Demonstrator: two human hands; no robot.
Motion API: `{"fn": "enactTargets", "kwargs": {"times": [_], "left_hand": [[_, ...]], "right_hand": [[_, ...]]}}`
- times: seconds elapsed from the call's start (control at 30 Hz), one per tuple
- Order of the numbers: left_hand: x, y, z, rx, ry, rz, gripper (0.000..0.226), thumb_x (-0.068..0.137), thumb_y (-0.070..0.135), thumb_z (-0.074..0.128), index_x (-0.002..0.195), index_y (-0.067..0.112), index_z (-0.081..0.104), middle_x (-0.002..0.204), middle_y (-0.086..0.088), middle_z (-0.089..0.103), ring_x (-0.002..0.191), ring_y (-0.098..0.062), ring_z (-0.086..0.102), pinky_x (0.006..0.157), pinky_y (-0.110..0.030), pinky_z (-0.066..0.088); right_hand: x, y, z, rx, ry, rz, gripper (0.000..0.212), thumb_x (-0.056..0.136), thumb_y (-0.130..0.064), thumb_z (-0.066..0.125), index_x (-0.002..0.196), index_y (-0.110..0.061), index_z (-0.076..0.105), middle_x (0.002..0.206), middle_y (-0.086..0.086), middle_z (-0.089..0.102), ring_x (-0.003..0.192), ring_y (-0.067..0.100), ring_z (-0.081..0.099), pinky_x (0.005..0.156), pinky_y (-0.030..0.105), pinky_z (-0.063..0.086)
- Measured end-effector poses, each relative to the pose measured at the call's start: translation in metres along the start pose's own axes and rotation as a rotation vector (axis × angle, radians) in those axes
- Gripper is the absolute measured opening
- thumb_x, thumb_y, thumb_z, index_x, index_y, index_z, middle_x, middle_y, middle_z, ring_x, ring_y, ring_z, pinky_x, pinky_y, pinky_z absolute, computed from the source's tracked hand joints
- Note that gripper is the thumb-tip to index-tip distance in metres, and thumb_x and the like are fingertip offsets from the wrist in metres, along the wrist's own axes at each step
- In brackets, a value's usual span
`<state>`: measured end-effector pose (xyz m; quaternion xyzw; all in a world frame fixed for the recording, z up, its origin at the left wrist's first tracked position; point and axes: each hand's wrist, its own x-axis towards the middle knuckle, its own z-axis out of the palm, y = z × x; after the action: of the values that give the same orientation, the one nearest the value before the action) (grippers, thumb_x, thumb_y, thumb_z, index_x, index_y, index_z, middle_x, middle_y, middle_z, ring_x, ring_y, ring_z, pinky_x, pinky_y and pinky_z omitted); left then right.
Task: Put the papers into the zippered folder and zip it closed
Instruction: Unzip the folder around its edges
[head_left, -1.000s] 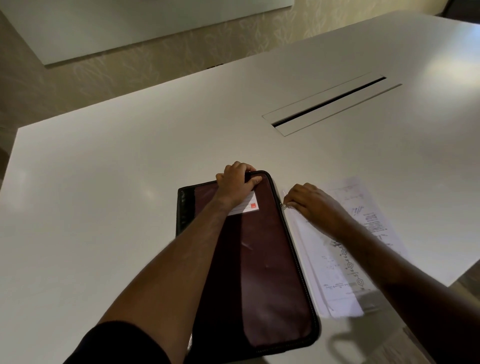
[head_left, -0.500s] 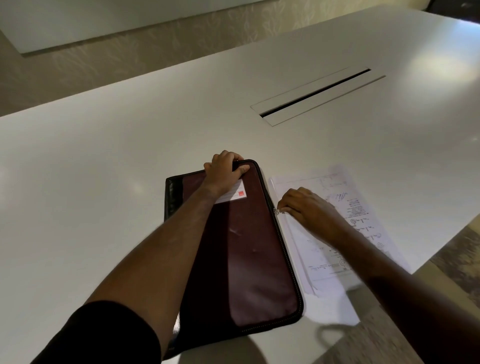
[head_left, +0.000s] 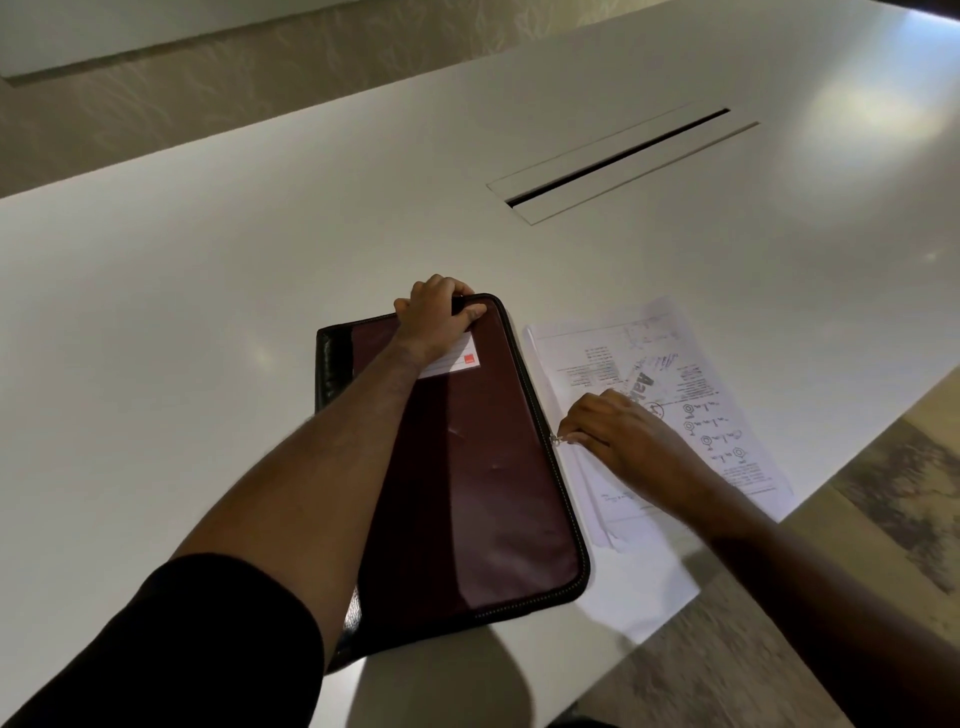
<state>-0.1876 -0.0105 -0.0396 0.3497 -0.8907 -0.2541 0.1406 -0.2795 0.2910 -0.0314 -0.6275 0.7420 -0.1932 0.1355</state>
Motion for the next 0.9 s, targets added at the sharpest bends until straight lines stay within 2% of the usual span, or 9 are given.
{"fn": "enactTargets", "kwargs": {"times": [0.23,0.33,0.43,0.57,0.67,0.8,0.9], "left_hand": [[0.001,-0.002,0.002,0.006,0.004,0.003,0.034,0.094,0.047,0.065,0.116,0.021,0.067,0.129,0.001,0.061,0.126,-0.024,0.048,0.102,-0.045,0.029],[0.000,-0.002,0.002,0.011,0.009,0.008,0.034,0.095,0.047,0.065,0.117,0.021,0.067,0.129,0.001,0.061,0.126,-0.024,0.048,0.102,-0.046,0.030],[0.000,-0.002,0.003,0.019,0.009,0.004,0.035,0.095,0.047,0.064,0.119,0.021,0.067,0.130,0.001,0.061,0.126,-0.024,0.048,0.104,-0.046,0.030],[-0.001,-0.002,0.004,0.021,0.017,0.008,0.035,0.095,0.047,0.064,0.118,0.021,0.067,0.130,0.000,0.061,0.126,-0.024,0.048,0.104,-0.045,0.030],[-0.002,-0.002,0.004,0.020,0.021,0.011,0.035,0.095,0.046,0.064,0.119,0.020,0.067,0.130,0.000,0.061,0.126,-0.025,0.048,0.104,-0.045,0.029],[-0.003,-0.002,0.005,0.029,0.024,0.017,0.035,0.095,0.046,0.064,0.118,0.020,0.067,0.130,-0.001,0.062,0.126,-0.026,0.048,0.104,-0.045,0.030],[-0.003,-0.002,0.005,0.036,0.024,0.018,0.036,0.095,0.046,0.064,0.118,0.020,0.067,0.130,-0.002,0.061,0.127,-0.026,0.048,0.103,-0.045,0.029]], "right_hand": [[-0.028,-0.008,0.007,0.006,0.050,-0.061,0.017,0.107,-0.006,0.062,0.105,-0.014,0.077,0.105,-0.004,0.072,0.092,0.020,0.061,0.090,0.032,0.045],[-0.042,-0.011,0.009,-0.001,0.074,-0.121,0.015,0.101,0.000,0.069,0.102,-0.012,0.079,0.102,0.000,0.074,0.091,0.012,0.057,0.088,0.026,0.043],[-0.054,-0.018,0.010,0.010,0.083,-0.116,0.015,0.098,0.004,0.072,0.100,-0.009,0.079,0.099,0.004,0.075,0.090,0.014,0.056,0.086,0.031,0.047],[-0.070,-0.026,0.009,-0.047,0.123,-0.248,0.015,0.084,0.009,0.072,0.090,-0.003,0.079,0.090,0.009,0.077,0.088,0.011,0.048,0.077,0.026,0.040],[-0.086,-0.029,0.009,-0.028,0.108,-0.242,0.016,0.088,0.013,0.076,0.095,-0.001,0.079,0.096,0.010,0.078,0.093,0.012,0.050,0.082,0.027,0.039],[-0.098,-0.037,0.012,-0.030,0.119,-0.217,0.020,0.081,0.014,0.084,0.095,0.000,0.080,0.094,0.012,0.079,0.094,0.013,0.053,0.083,0.028,0.044],[-0.105,-0.041,0.011,-0.067,0.139,-0.259,0.018,0.094,0.013,0.068,0.095,0.000,0.081,0.093,0.011,0.079,0.091,0.020,0.067,0.079,0.036,0.053]]}}
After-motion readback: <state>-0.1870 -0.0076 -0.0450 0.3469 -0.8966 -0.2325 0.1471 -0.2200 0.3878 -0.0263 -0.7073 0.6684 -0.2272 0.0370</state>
